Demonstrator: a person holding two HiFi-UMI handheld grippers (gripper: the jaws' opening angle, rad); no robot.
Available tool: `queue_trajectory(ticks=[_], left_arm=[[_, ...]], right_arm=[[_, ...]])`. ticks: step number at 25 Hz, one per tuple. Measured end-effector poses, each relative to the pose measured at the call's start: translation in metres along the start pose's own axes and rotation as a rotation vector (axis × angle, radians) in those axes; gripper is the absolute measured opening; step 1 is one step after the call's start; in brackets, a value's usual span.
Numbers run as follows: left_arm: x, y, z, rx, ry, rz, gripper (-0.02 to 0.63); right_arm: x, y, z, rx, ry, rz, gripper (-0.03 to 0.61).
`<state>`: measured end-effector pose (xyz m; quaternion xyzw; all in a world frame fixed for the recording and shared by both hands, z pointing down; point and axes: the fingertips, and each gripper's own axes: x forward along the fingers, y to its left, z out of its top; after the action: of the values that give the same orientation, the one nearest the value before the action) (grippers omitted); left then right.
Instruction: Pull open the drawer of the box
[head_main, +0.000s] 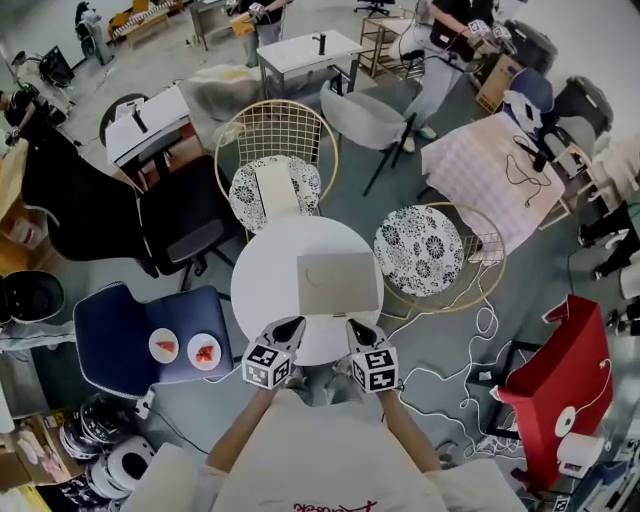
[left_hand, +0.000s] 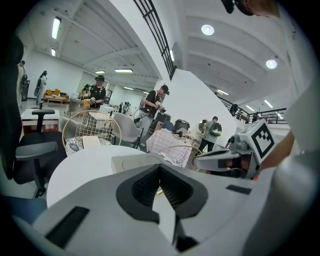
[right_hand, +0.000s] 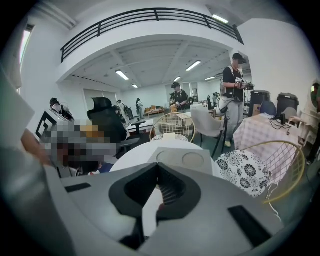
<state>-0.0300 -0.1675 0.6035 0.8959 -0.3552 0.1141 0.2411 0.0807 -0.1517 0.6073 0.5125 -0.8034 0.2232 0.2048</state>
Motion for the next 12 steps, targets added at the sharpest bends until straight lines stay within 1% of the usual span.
queue_trajectory(ticks=[7, 12], left_arm=[[-0.004, -0.008, -0.049, -0.057, 0.082, -0.007, 0.011], [-0.007, -0.01, -0.086, -0.099, 0.13, 0.008, 0.011]], right_arm=[[-0.001, 0.007, -0.055, 0.057, 0.101, 0.008, 0.015], [-0.004, 0.011, -0.094, 0.095, 0.157, 0.016, 0.015]])
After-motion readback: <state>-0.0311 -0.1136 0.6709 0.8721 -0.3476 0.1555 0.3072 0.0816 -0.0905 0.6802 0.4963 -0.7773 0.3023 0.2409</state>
